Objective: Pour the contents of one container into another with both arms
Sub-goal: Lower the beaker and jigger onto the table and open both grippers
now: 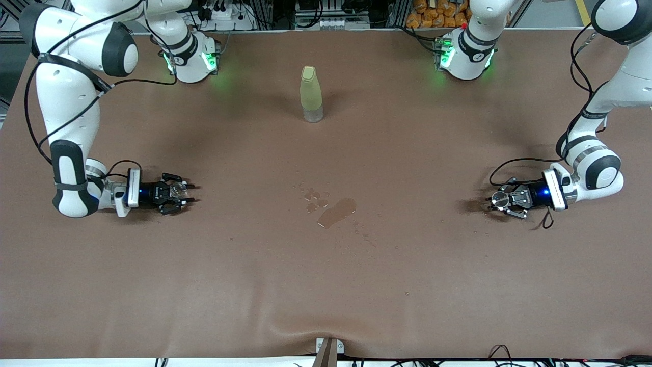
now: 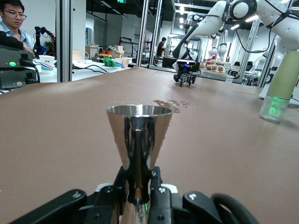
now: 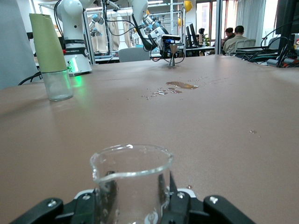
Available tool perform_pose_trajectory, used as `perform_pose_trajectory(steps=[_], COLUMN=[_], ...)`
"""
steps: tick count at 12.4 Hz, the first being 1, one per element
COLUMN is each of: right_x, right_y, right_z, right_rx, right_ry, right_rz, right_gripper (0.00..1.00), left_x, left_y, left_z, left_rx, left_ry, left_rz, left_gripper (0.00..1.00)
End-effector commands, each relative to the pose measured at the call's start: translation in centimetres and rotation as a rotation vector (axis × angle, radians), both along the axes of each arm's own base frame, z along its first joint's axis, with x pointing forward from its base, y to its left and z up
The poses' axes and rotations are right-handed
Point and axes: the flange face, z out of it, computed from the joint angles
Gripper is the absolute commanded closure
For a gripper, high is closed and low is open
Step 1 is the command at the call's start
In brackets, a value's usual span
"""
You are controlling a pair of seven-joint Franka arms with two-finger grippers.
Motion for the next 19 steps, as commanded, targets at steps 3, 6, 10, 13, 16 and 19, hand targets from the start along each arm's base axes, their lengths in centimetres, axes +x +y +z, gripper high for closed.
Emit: perform_pose_trajectory(steps=[3,6,10,13,16,19], right_x=[-0.2,-0.5,1.2,2.1,2.5,2.0], right_y=[-1.9,-5.3,-10.8,-13.1,-14.5,-15.0], right_z=[0.2,1.9,7.4,11.0,17.4,27.2], right_rx=[0.004,-0.101,-0.335,-0.469,-0.647,-0.811], right_ry=[-0.070,0.075,0.307,0.412,0.593,0.770], right_rz=[-0.001,-0.003,0.005,-0.019,-0.088,-0.249], right_gripper=[0.00,0.00,0.00,0.00,0.00,0.00], left_x=[-0.2,-0.4,0.1,1.8,3.4,6.3], left_y=[0.6,1.3,3.4,5.7,7.5,7.2], left_z=[-0.5,-0.6,0.7,4.1,9.4,16.2], left_rx=[-0.011,-0.013,0.001,0.086,0.142,0.224], left_ry=[-0.019,-0.015,0.024,0.163,0.296,0.502], left_rz=[-0.015,-0.002,0.033,0.024,0.081,0.142], left_gripper=[0.31,0.00,0.00,0.00,0.00,0.00])
